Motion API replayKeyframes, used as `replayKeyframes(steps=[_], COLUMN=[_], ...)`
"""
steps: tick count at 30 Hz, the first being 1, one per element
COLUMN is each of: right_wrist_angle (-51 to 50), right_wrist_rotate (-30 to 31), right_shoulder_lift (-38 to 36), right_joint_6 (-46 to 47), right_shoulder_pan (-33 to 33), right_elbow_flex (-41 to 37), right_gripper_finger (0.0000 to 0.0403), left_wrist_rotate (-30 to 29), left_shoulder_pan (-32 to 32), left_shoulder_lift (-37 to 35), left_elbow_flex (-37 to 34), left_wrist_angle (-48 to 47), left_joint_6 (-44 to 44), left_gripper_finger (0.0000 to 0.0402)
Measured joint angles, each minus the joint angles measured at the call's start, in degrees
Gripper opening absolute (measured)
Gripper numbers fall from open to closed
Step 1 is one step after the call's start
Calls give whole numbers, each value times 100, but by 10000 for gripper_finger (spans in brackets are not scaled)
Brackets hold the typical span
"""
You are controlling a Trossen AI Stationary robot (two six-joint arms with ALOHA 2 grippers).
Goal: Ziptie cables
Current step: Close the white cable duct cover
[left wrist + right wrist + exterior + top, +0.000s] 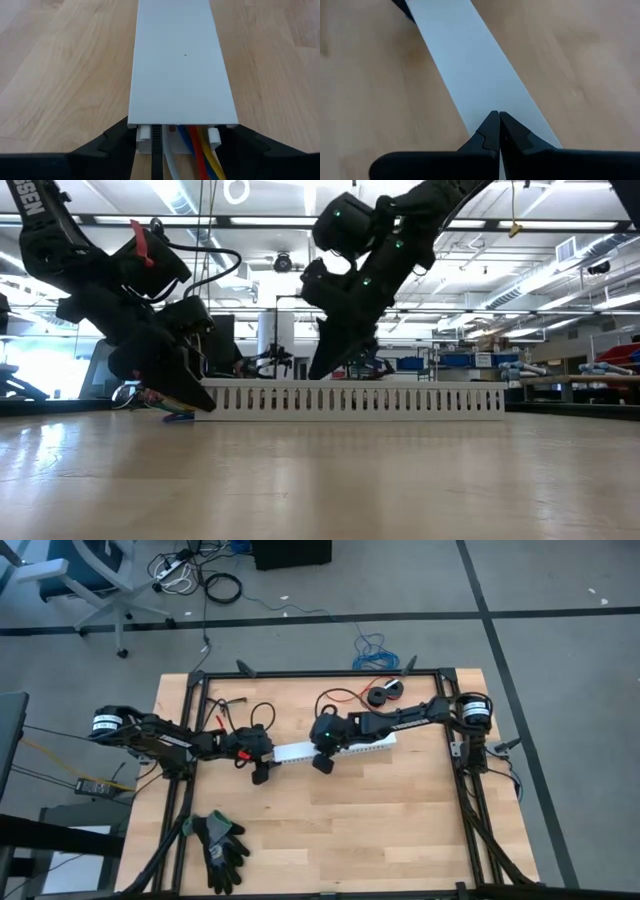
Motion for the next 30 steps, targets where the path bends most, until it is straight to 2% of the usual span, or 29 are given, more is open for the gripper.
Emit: replayKeyframes(steps=[3,11,22,30], right_wrist_angle=[503,1354,1021,914], right_wrist_rotate=[-374,-507,-299,-278], right_shoulder_lift=[249,376,217,197], right_joint_6=[-7,-313,-497,-497], right_shoulder_pan=[-62,-83,-65,-65], right_elbow_flex=[15,0,-9,-9], right_gripper_finger=[0,0,0,0], left_wrist_rotate=[2,4,65,156], left_shoulder_pan=[0,0,0,4], left_shoulder_lift=[-2,2,-61,-63], left_elbow_flex=[-8,-9,-6,113], left_wrist_angle=[7,59,-48,-159], left_joint_6=[0,-2,-23,127], left_gripper_finger=[237,237,243,223])
